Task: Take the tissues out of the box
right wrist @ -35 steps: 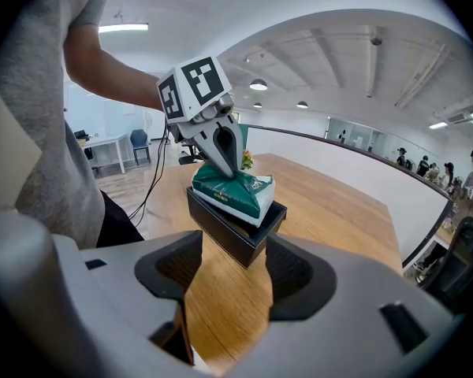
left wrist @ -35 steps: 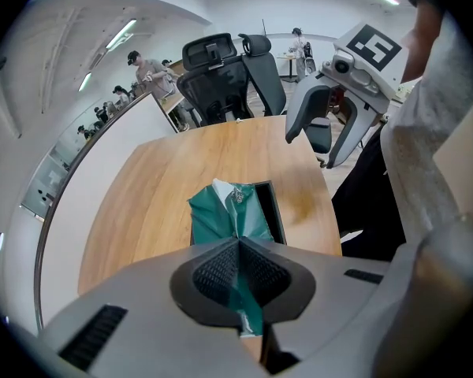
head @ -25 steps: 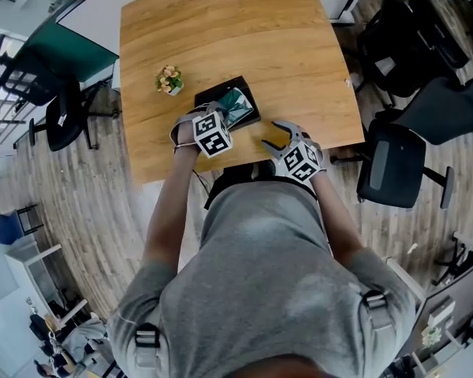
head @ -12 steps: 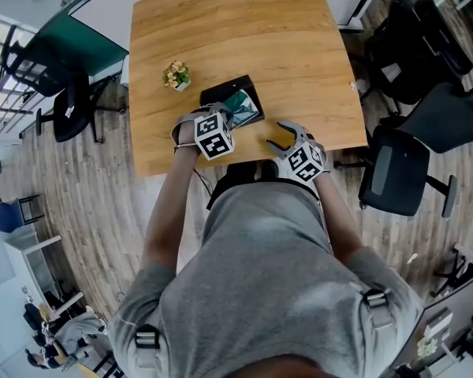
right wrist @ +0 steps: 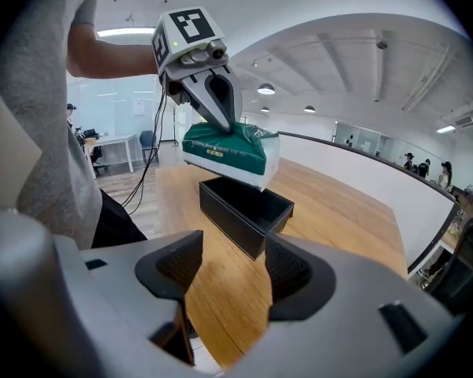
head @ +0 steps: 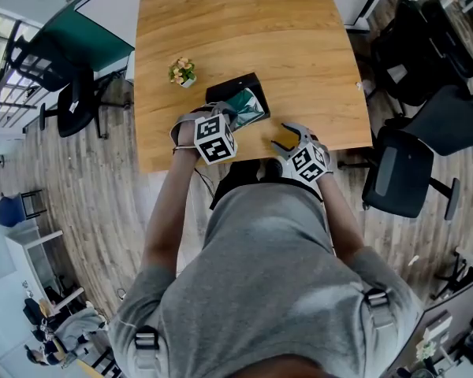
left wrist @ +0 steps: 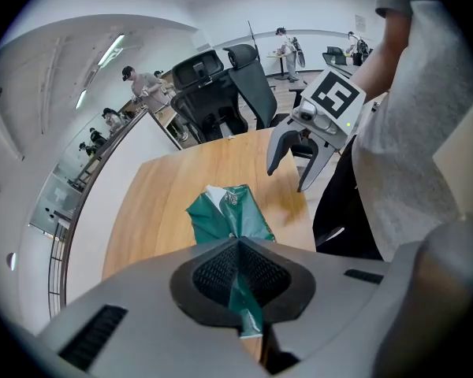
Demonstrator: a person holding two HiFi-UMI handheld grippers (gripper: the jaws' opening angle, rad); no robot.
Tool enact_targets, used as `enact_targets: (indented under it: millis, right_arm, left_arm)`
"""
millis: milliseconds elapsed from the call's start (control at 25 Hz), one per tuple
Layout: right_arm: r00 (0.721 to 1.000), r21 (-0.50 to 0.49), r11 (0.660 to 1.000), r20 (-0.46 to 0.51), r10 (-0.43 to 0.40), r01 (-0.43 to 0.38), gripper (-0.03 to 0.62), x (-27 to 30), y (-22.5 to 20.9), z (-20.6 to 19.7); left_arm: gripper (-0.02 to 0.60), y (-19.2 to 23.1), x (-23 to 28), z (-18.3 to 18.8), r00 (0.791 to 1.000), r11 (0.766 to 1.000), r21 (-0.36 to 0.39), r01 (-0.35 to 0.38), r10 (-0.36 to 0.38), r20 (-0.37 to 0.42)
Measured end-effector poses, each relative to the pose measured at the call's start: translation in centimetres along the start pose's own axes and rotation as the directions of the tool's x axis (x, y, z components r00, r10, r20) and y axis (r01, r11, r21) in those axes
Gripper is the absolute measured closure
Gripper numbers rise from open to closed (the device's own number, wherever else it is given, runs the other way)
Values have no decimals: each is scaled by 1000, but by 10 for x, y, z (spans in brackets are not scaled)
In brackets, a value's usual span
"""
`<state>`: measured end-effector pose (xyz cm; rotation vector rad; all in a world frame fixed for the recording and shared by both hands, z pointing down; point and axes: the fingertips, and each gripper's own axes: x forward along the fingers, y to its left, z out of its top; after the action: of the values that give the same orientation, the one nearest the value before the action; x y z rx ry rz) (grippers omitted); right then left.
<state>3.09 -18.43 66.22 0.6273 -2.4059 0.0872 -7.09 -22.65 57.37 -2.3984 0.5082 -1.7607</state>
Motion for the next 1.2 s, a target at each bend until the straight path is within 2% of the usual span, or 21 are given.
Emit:
enact_targets:
  millis: [320,1200]
  right_arm:
    - [1000,-6,1000,-10,1,-1,336,4,-2,0]
    - [1000,-15,1000,-15,2,-2,350,14,-4,10]
  left_arm:
    - [561,3,-17,7,1000,1000,28,-3,3,15]
    - [561,11,-12,-18,1000,1000,25,4,-4,-1]
